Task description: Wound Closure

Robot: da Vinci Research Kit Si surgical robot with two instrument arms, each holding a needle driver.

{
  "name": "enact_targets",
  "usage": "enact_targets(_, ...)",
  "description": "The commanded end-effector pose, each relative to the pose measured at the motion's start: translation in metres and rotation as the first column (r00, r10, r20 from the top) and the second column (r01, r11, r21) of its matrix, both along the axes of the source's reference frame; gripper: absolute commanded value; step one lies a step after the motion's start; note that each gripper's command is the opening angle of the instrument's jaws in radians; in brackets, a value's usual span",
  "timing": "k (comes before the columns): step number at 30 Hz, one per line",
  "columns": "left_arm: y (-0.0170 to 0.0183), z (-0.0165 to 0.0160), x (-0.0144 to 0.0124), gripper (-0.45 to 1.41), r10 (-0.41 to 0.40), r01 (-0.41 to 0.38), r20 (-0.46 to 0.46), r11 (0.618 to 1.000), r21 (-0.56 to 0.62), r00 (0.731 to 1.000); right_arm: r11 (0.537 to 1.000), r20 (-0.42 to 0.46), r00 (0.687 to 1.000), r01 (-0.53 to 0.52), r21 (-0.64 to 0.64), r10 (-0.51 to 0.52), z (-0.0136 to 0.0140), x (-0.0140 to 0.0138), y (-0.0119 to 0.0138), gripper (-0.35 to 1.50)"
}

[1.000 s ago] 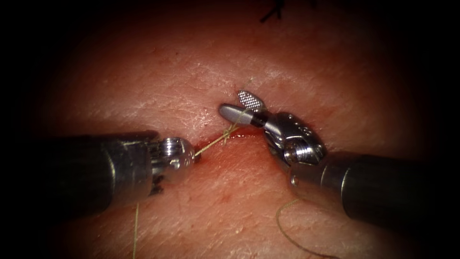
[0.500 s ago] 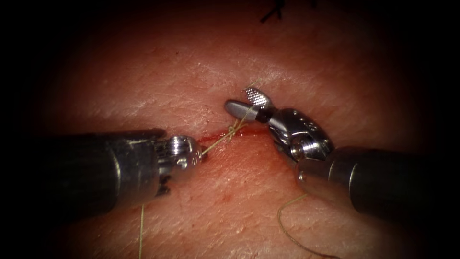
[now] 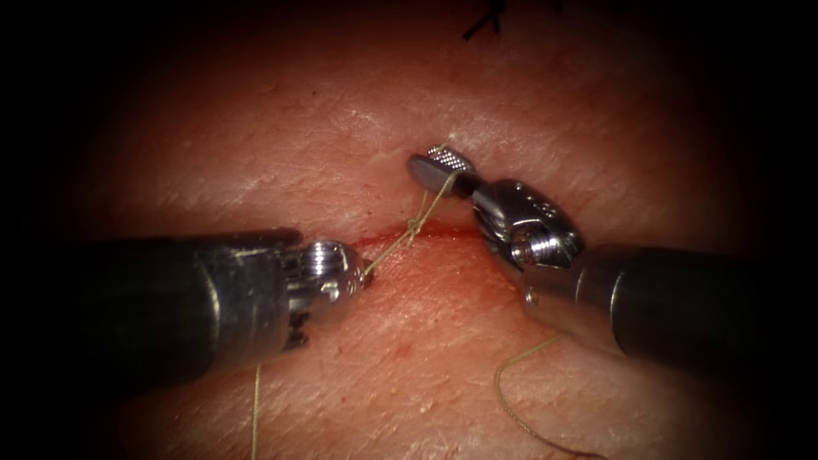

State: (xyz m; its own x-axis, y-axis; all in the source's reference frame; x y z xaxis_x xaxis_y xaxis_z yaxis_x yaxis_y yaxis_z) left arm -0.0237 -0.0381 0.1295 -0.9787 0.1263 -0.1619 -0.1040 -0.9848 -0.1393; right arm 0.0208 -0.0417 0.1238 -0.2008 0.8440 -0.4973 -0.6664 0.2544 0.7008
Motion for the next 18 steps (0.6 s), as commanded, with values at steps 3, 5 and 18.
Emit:
enact_targets(3,0.0001,0.0005,-0.0002,-0.45,0.002,-0.002,0.001,1.0,-0.003,1.0,0.999,0.004,0.999,0.04,-0.015,-0.04,0.0005,0.0009,-0.0006,-0.35)
enact_targets(5,0.0001,0.0006,-0.0001,-0.45,0.003,-0.003,0.001,1.0,-0.003,1.0,0.998,0.01,0.999,0.049,-0.025,-0.049,0.0,0.0009,-0.0007,-0.35)
enact_targets(18,0.0031,0.0014,0.0029,-0.45,0.009,-0.009,-0.016,1.0,-0.011,1.0,0.979,0.029,0.994,0.107,-0.172,-0.104,-0.0073,0.0016,-0.0023,-0.35)
